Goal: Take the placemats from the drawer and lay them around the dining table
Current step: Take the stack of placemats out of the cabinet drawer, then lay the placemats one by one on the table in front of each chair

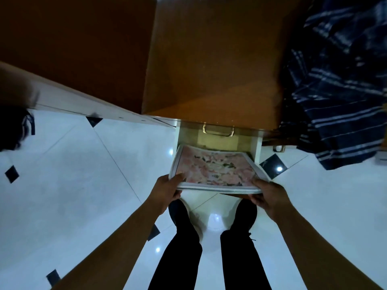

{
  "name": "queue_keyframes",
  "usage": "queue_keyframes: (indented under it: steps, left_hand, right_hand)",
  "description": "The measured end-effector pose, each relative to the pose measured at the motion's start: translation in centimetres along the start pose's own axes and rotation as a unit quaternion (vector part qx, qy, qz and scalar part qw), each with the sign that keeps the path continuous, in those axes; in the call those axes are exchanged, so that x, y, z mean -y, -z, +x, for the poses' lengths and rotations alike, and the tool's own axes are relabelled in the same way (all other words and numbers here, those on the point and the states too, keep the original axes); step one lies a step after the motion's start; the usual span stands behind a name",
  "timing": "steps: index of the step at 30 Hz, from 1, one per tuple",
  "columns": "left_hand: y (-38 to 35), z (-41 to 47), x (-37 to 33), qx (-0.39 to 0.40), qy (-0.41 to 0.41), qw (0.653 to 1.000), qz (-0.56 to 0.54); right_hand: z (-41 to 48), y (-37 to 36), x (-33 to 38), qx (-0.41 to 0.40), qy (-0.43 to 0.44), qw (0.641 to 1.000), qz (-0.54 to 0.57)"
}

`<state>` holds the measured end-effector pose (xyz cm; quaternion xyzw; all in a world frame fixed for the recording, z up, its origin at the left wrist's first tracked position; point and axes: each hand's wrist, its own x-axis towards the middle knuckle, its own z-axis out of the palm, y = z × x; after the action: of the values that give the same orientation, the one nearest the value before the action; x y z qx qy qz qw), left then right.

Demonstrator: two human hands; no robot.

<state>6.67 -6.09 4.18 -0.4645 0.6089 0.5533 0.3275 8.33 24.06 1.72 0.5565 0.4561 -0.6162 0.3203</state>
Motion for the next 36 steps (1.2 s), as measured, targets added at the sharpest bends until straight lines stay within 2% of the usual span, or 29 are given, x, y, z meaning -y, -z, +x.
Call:
queue_keyframes:
  steps: [6, 14, 19, 23, 25, 30, 36]
  left_hand:
    - [0.6, -8.1, -0.8, -0.021, -0.064, 0.995, 0.07]
    - [2.6, -26.3, -3.2, -0.017, -0.187, 0.975, 0.116]
    - [6.5, -38.7, -3.4, 0.003, -0.253, 0.963, 0.096]
    - [11.9, -46.8, -2.4, -0.032, -0.31, 0.948, 0.06]
    - [14.6, -50.0, -1.2, -0.065, -0.334, 0.94, 0.036]
    - [22.8, -57.5, 4.7, -0.171, -0.368, 0.912, -0.057]
    - [33.4, -64.4, 15.8, -0.278, -0.365, 0.869, -0.184]
  right_hand:
    - [-8.6, 2.8, 1.3, 0.019, 0.072, 0.989, -0.124]
    - [-26.6, 6.8, 4.2, 0.053, 0.162, 0.965, -0.199]
    - [-37.6, 7.9, 4.0, 0.096, 0.244, 0.931, -0.254]
    - [-44.5, 5.7, 2.8, 0.135, 0.304, 0.902, -0.277]
    - [-47.0, 3.8, 2.0, 0.163, 0.34, 0.878, -0.294]
    - [-53.3, -3.7, -1.8, 0.238, 0.43, 0.792, -0.362]
    - [-61.9, -14.8, -11.4, 0.345, 0.483, 0.691, -0.413]
